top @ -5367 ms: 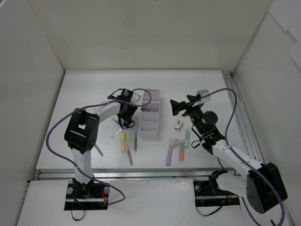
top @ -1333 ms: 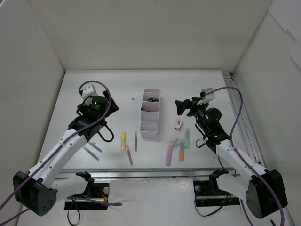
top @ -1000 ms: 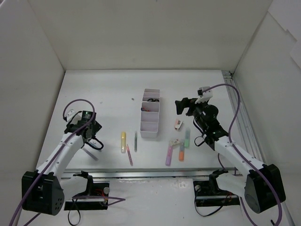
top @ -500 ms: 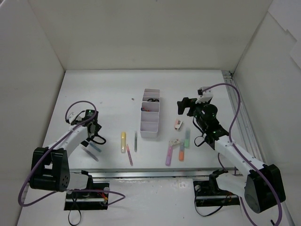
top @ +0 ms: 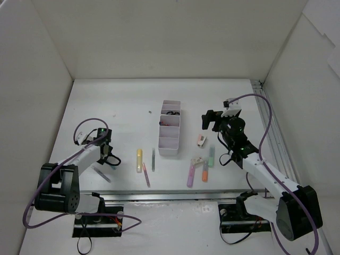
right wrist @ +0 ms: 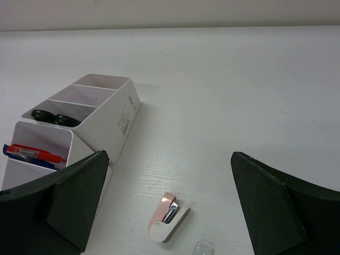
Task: Sort the stationery into containers
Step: Pick up the pen from the center of the board.
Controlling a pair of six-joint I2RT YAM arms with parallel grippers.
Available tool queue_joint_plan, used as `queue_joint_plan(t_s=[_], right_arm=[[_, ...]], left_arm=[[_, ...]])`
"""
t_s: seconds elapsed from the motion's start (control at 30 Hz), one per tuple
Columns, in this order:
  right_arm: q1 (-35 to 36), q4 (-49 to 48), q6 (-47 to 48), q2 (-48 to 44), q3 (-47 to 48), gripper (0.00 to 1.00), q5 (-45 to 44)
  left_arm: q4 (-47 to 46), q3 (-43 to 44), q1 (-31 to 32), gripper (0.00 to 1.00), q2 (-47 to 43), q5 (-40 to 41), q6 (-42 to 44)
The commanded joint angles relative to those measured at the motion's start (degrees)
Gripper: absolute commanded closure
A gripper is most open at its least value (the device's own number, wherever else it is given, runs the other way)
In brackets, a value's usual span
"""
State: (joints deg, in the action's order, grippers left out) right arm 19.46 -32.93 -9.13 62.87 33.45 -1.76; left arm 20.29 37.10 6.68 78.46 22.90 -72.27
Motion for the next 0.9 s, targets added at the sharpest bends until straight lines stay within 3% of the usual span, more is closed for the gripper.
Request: queue_joint_plan(t_s=[0.0, 0.03, 0.17, 0.53, 0.87], right_arm=[[-0.5, -3.2, 0.2, -1.5, 3.1, 0.02, -1.8], [-0.6, -3.1, 0.2, -1.8, 3.0, 0.02, -1.9], [-0.4, -3.0, 0.6, -3.0, 2.5, 0.02, -3.6], [-0.7, -2.9, 0.5, -5.4, 1.4, 0.02, -3.8], [-0.5, -2.9, 0.6, -6.3, 1.1, 0.02, -3.6]], left_arm=[[-0.6, 2.5, 0.4, 0.65, 1.6, 0.6, -2.3], [-0.6, 2.8, 1.0, 0.75, 1.6, 0.7, -2.3], [-2.5, 5.6, 2.9, 1.00, 4.0, 0.6, 1.1], [-8.3, 14.3, 12.7, 1.00, 2.1, 5.8, 19.1], [-28.3, 12.3, 20.9, 1.00, -5.9, 2.0, 39.2]])
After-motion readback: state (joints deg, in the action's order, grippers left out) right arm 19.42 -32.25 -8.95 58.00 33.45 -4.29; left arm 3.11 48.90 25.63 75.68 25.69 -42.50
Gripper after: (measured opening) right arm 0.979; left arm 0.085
